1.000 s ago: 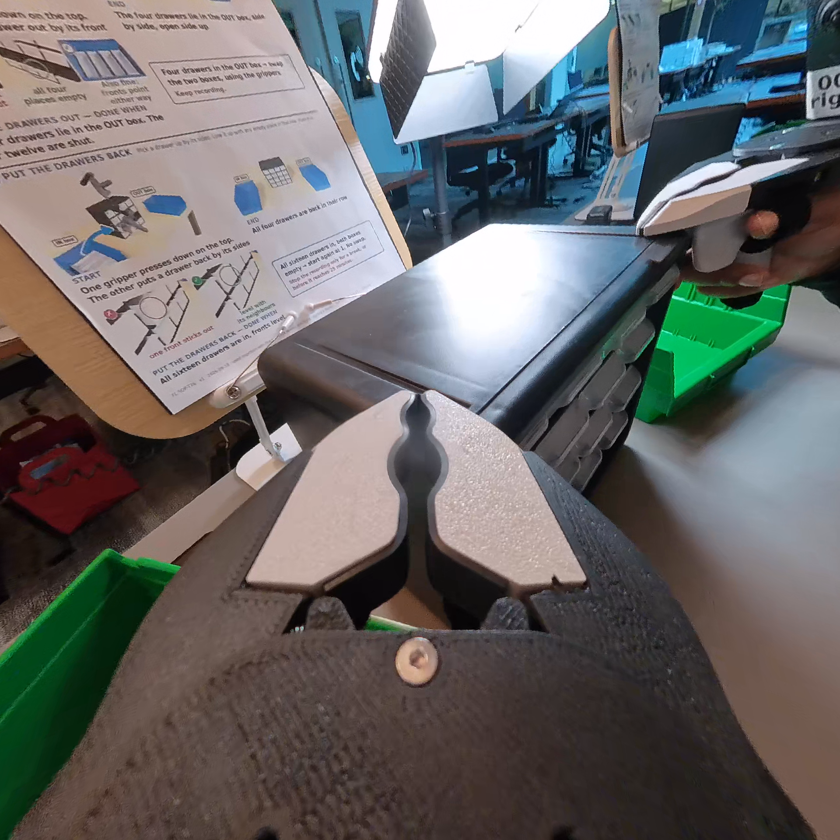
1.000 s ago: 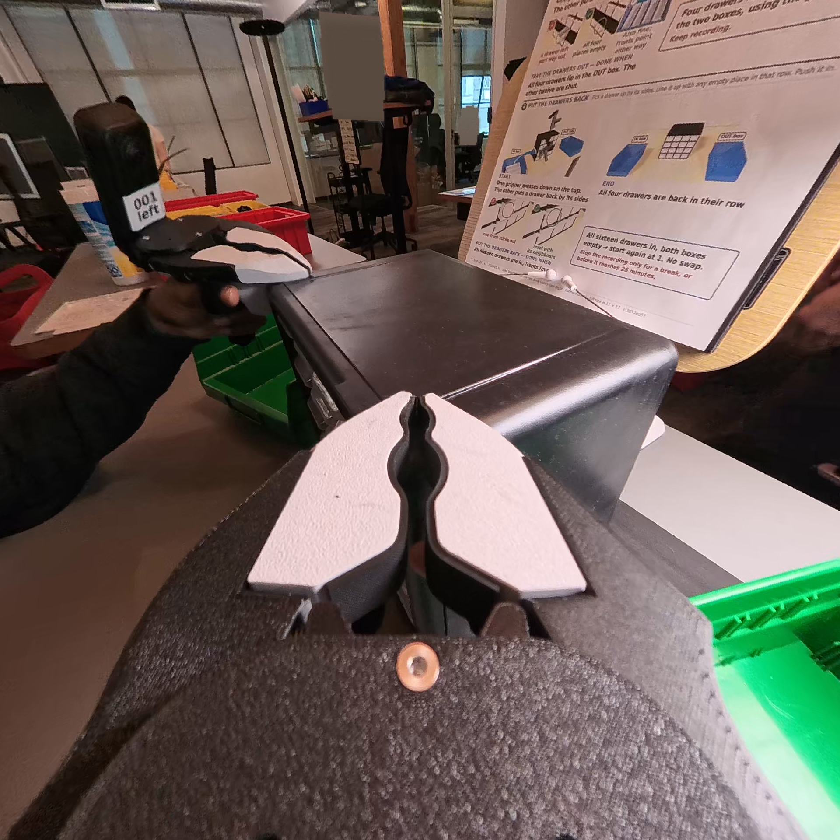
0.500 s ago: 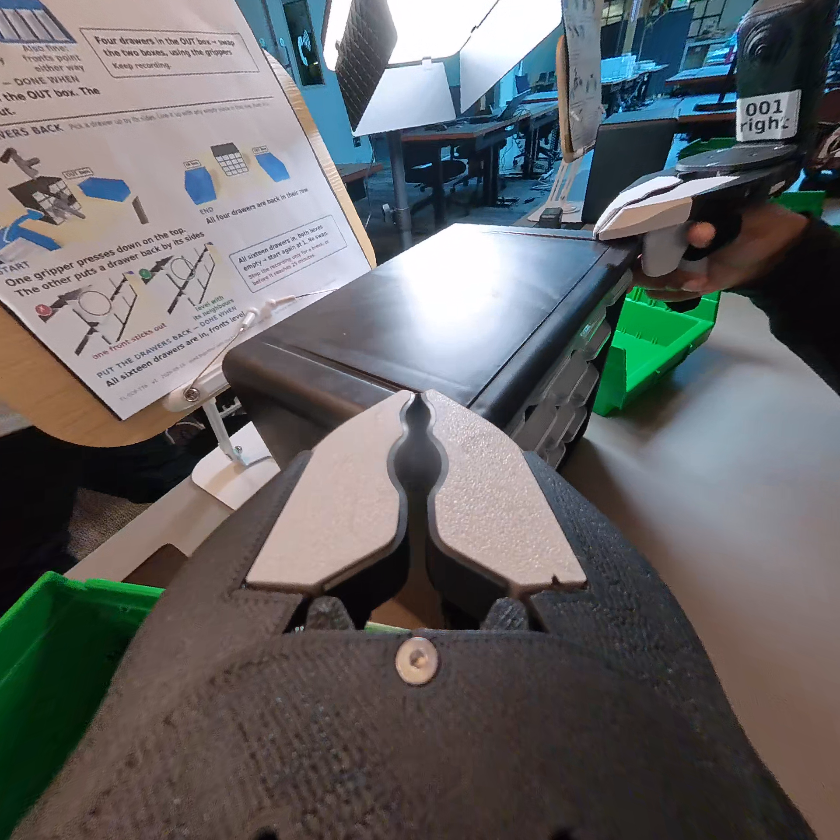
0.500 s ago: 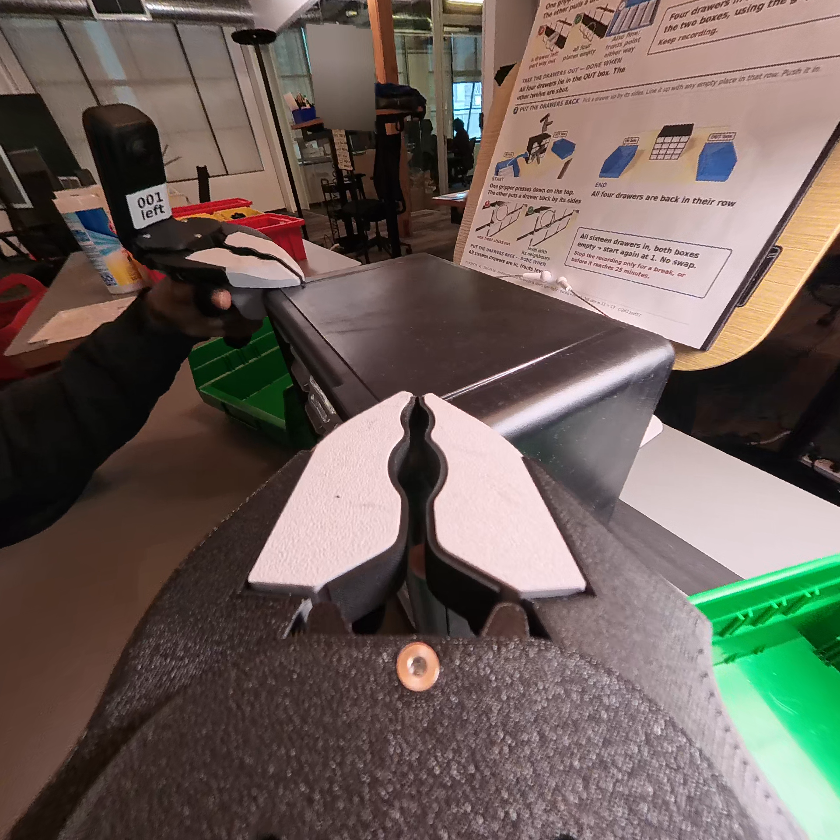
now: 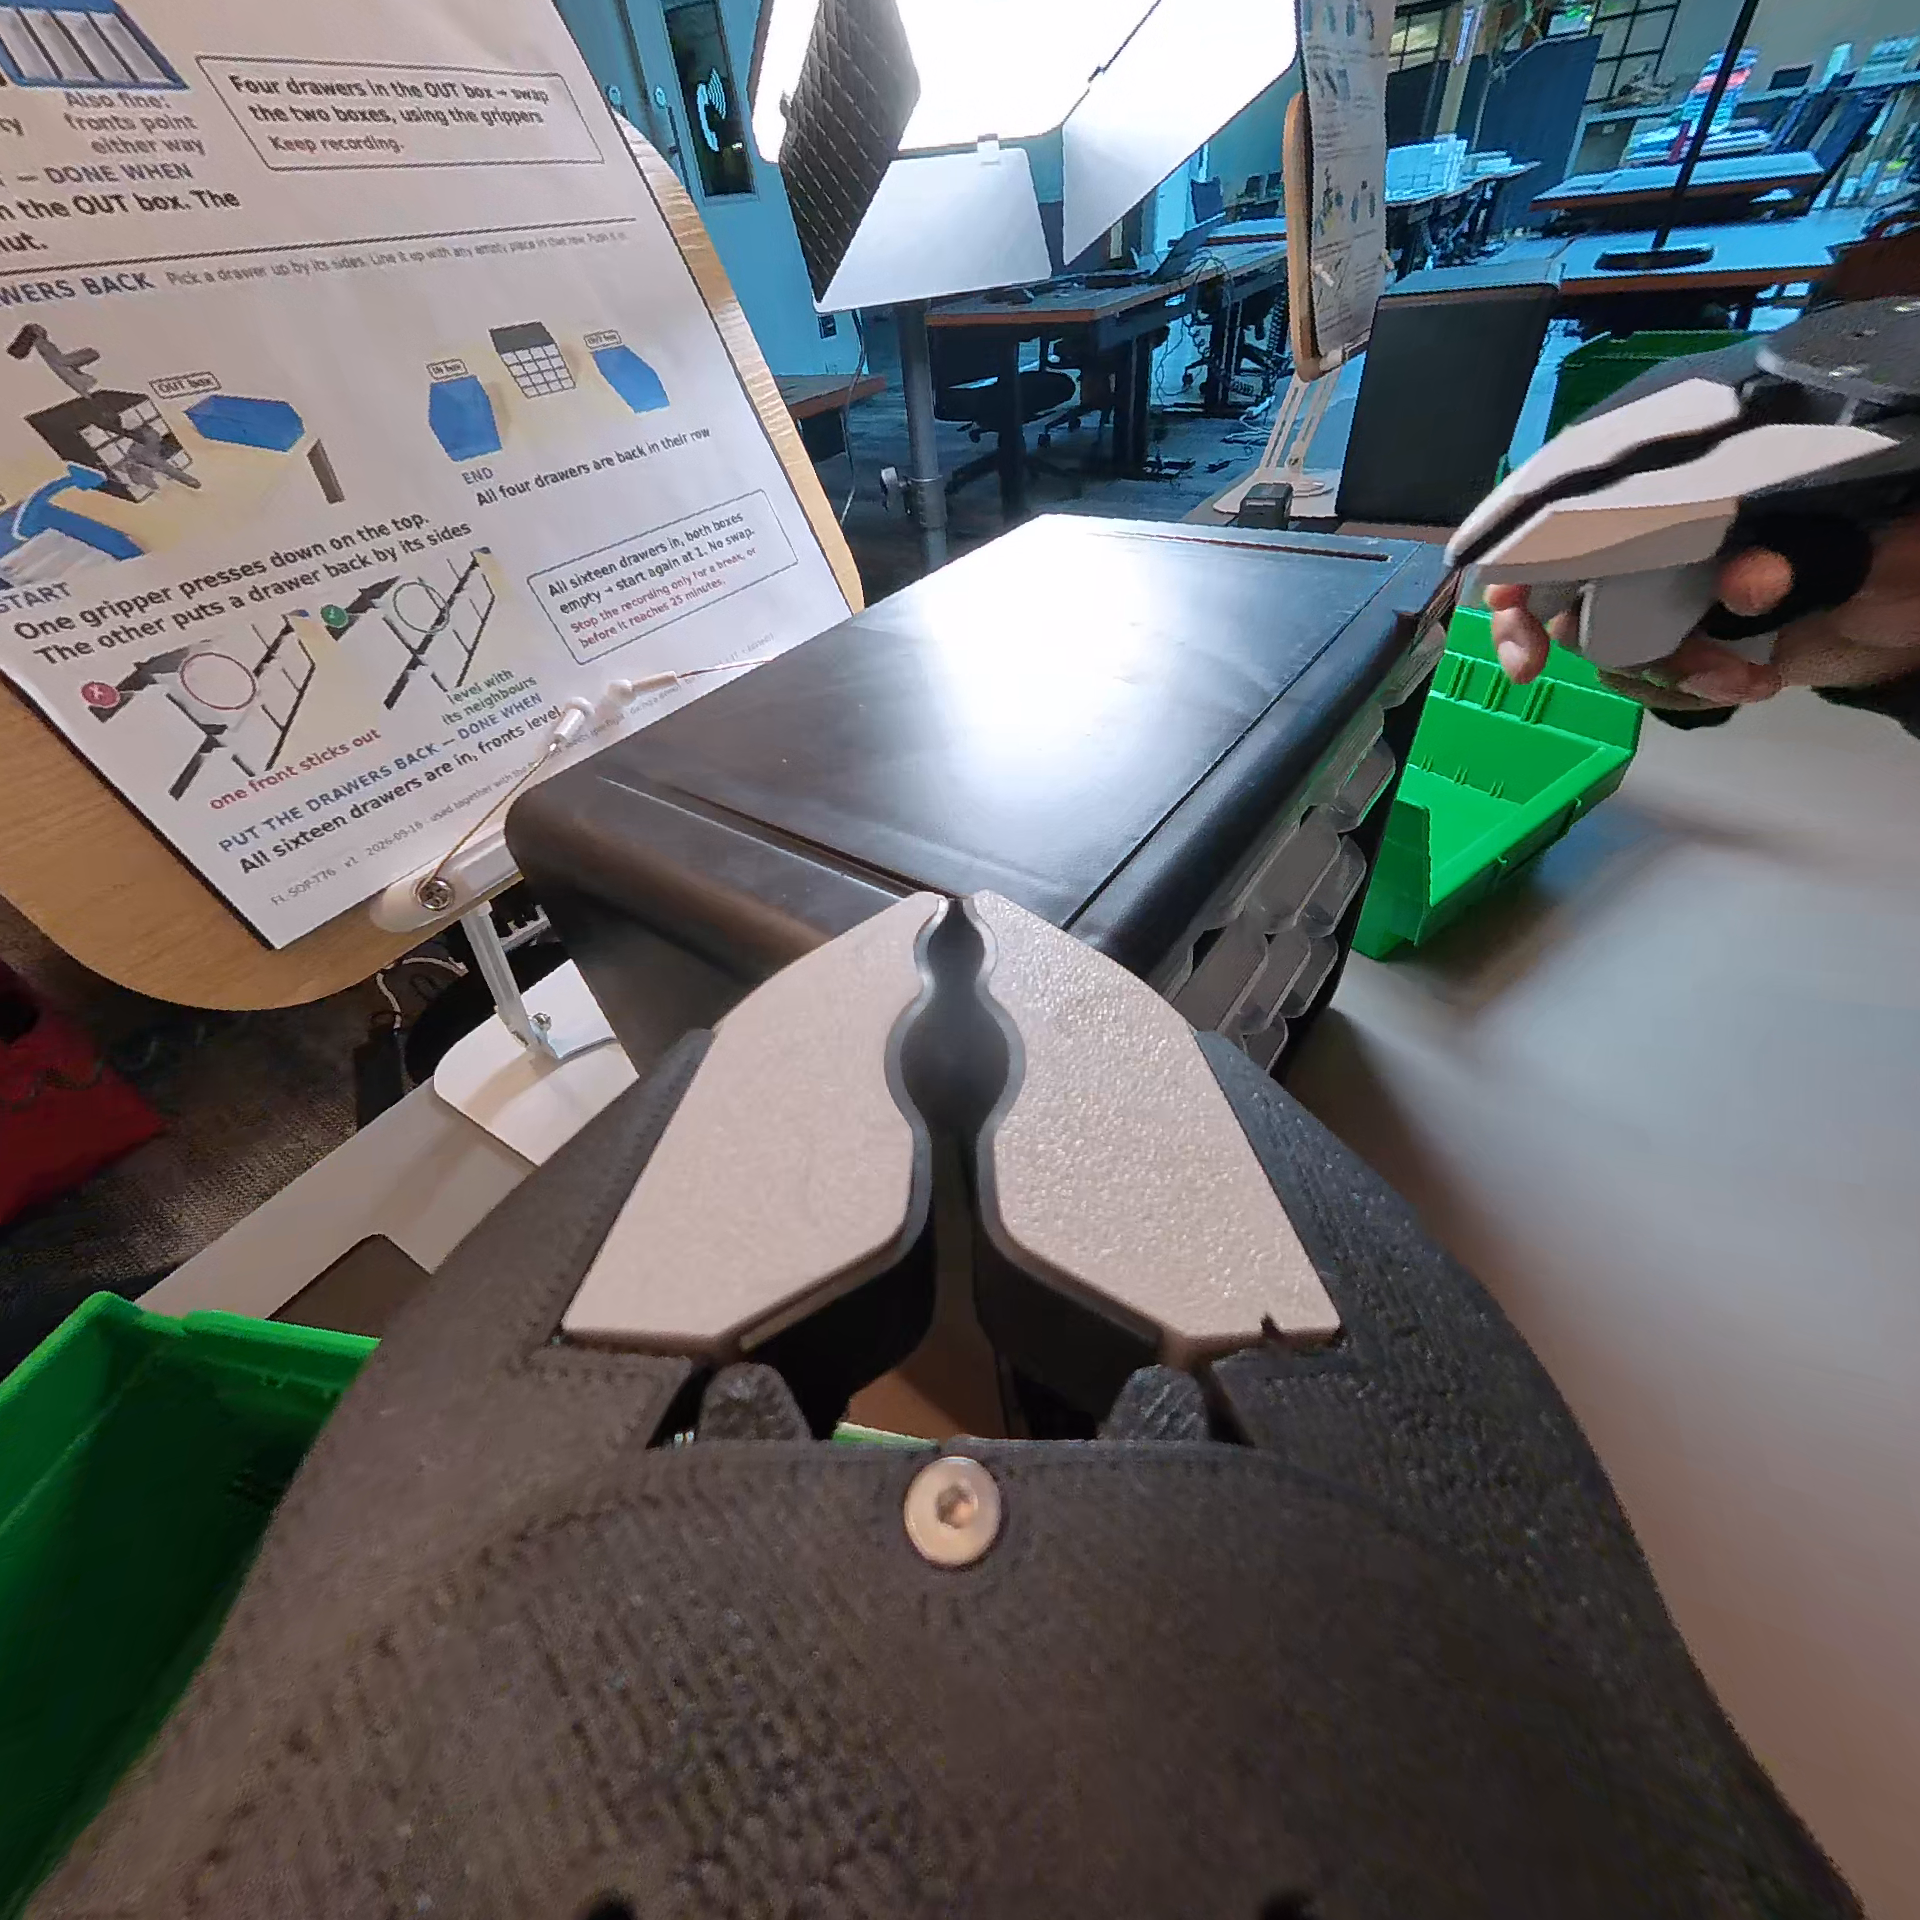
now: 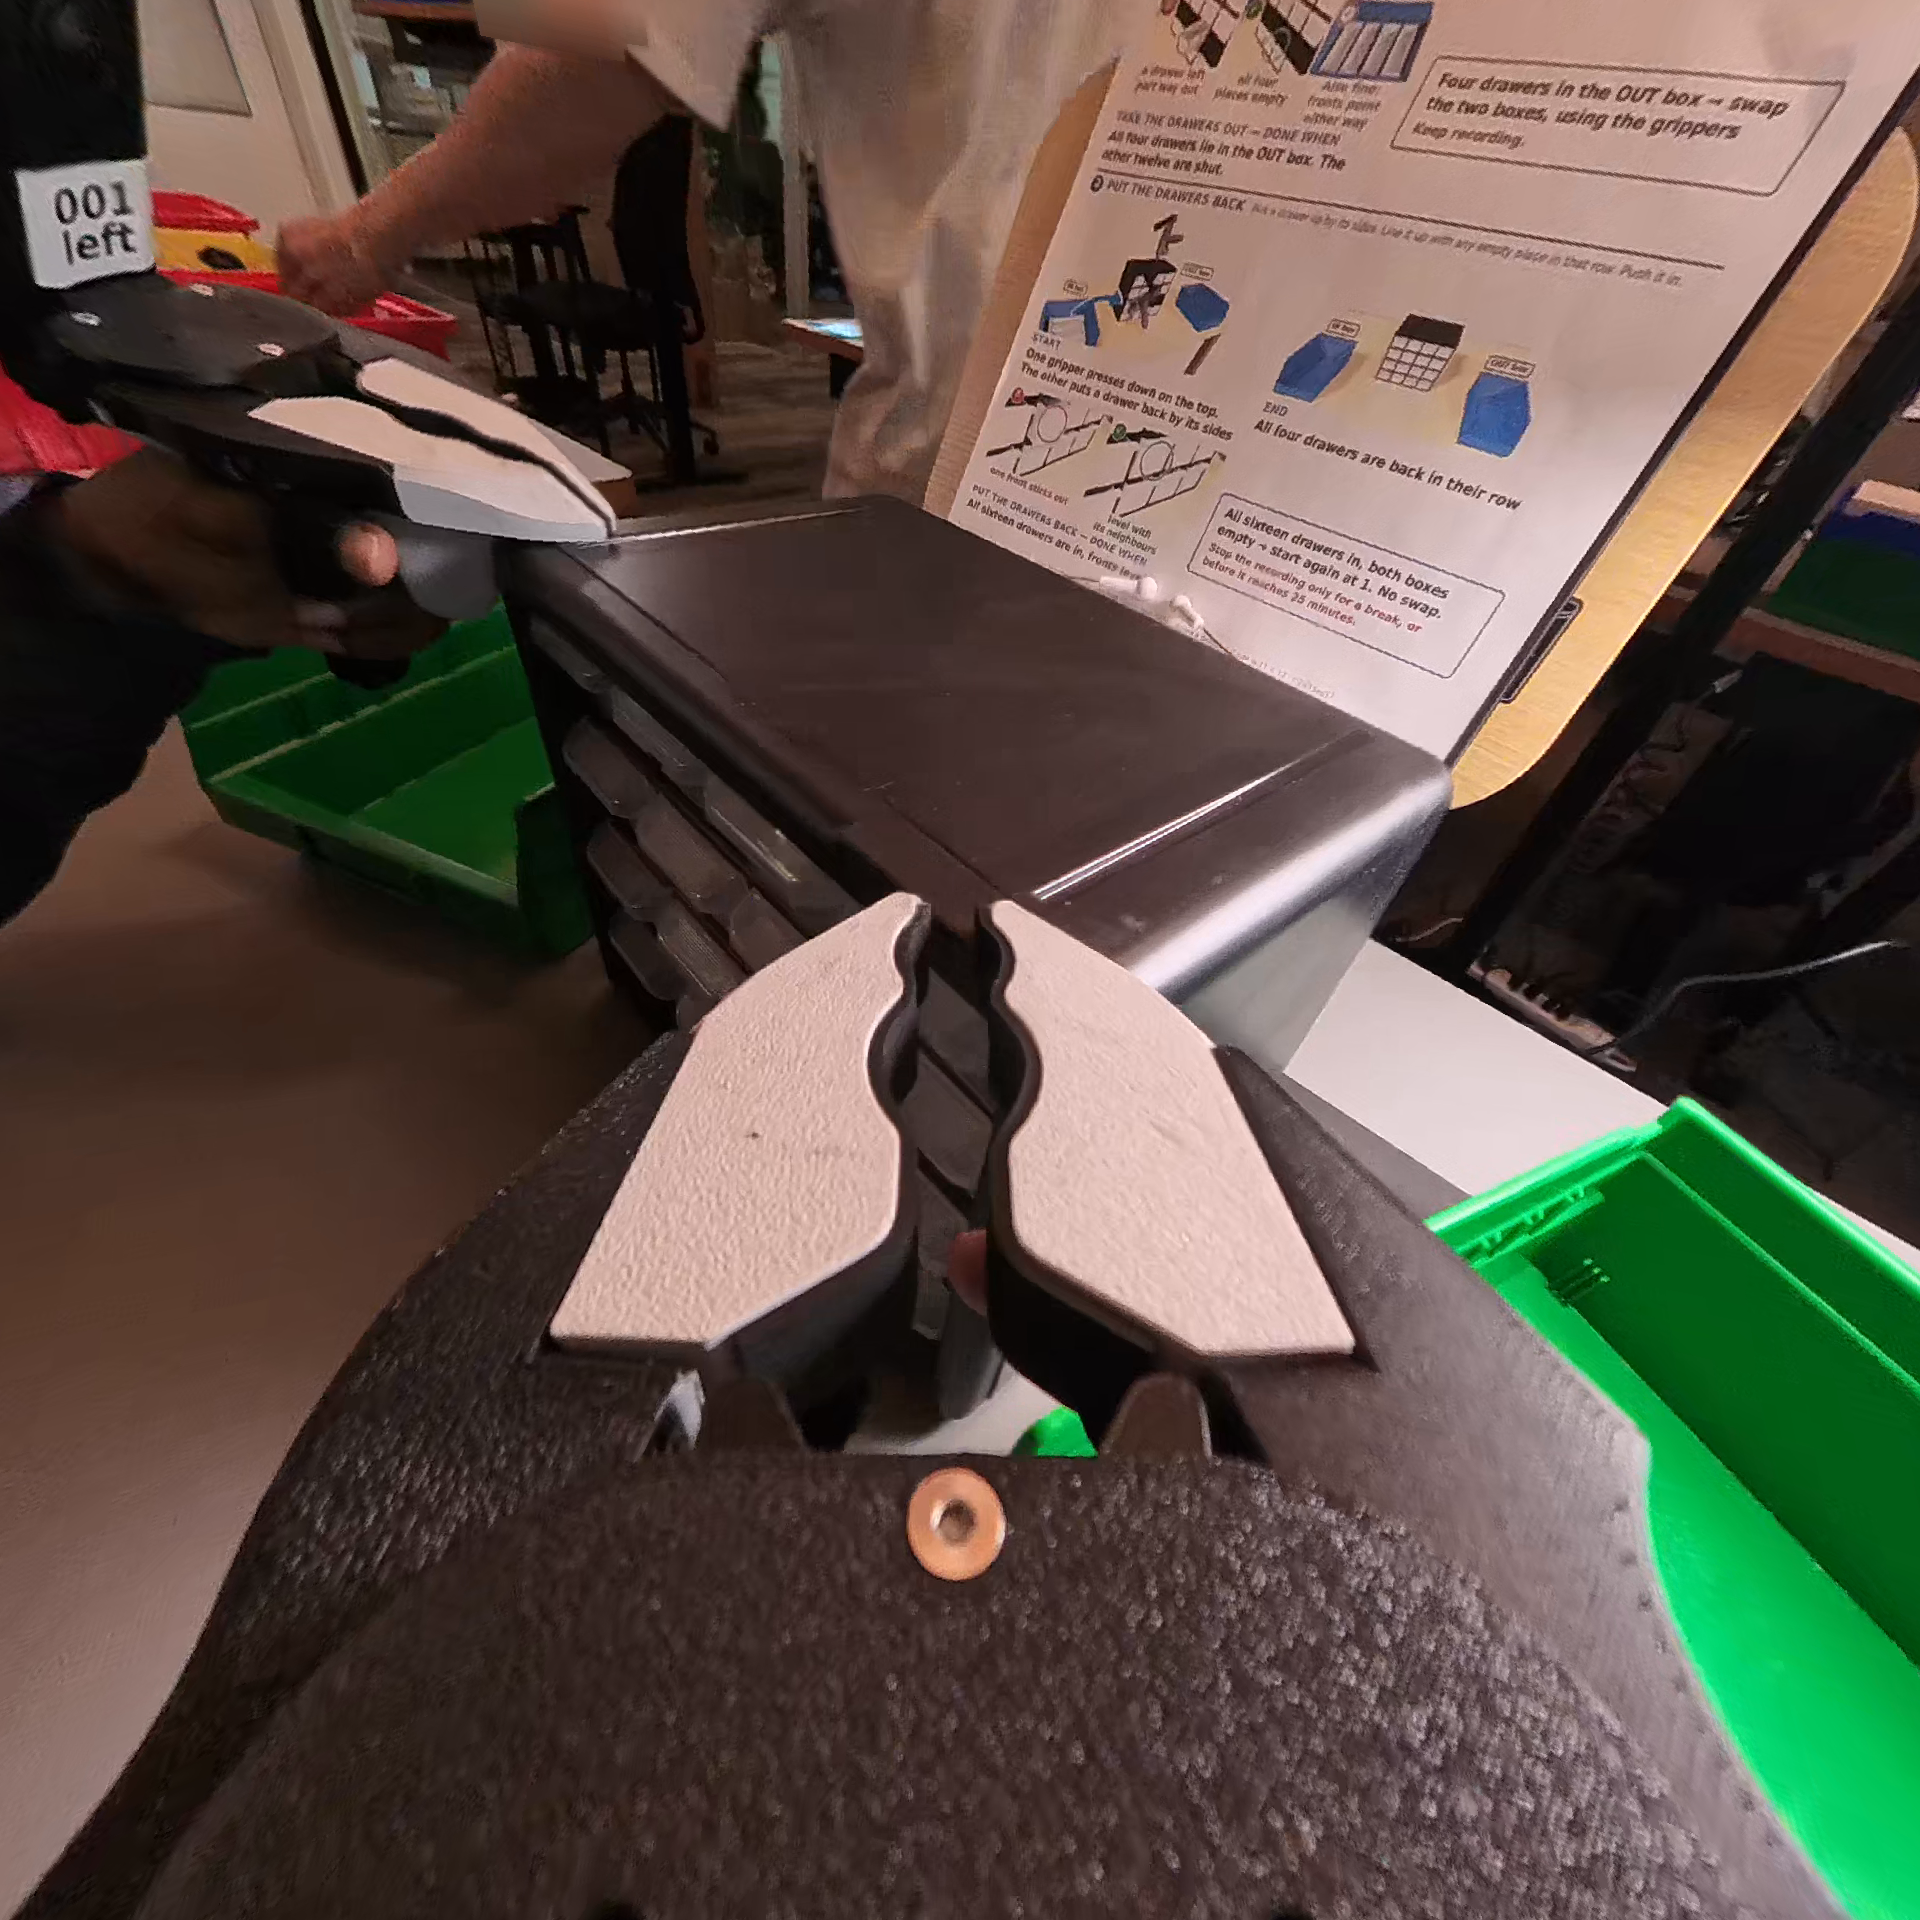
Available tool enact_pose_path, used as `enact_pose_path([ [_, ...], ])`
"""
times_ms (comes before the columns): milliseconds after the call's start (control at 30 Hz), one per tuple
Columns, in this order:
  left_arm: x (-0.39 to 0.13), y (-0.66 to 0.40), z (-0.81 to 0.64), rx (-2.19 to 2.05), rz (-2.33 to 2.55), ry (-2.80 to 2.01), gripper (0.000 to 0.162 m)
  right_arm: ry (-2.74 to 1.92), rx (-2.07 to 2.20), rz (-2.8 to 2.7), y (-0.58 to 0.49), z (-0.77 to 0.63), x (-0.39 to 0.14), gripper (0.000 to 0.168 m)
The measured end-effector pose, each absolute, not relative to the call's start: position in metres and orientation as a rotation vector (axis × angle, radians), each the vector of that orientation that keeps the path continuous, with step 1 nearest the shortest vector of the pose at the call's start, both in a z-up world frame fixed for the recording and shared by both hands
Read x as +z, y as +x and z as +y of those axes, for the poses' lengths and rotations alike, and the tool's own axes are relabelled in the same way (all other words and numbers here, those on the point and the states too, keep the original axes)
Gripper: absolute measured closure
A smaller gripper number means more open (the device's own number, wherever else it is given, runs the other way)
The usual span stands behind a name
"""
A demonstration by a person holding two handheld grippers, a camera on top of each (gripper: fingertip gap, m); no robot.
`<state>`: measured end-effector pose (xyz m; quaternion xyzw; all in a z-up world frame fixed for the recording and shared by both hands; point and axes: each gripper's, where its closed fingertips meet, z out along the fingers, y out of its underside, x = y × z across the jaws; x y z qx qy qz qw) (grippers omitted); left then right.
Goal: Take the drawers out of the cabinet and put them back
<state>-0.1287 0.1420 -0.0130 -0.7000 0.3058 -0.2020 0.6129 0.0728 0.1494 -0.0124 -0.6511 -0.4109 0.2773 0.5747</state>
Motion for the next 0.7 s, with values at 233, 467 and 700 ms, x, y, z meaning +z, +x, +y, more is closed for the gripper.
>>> enact_pose_path([
  [233, -0.013, -0.129, 0.142, -0.463, 0.705, -1.606, 0.162, -1.369, 0.502, -1.017, 0.041, 0.106, -0.022, 0.158],
  [467, -0.013, -0.129, 0.142, -0.453, 0.712, -1.600, 0.162, -1.318, 0.451, -0.838, 0.066, 0.107, -0.018, 0.157],
  [700, -0.013, -0.128, 0.142, -0.478, 0.704, -1.598, 0.162, -1.342, 0.474, -0.761, 0.083, 0.115, -0.056, 0.152],
])
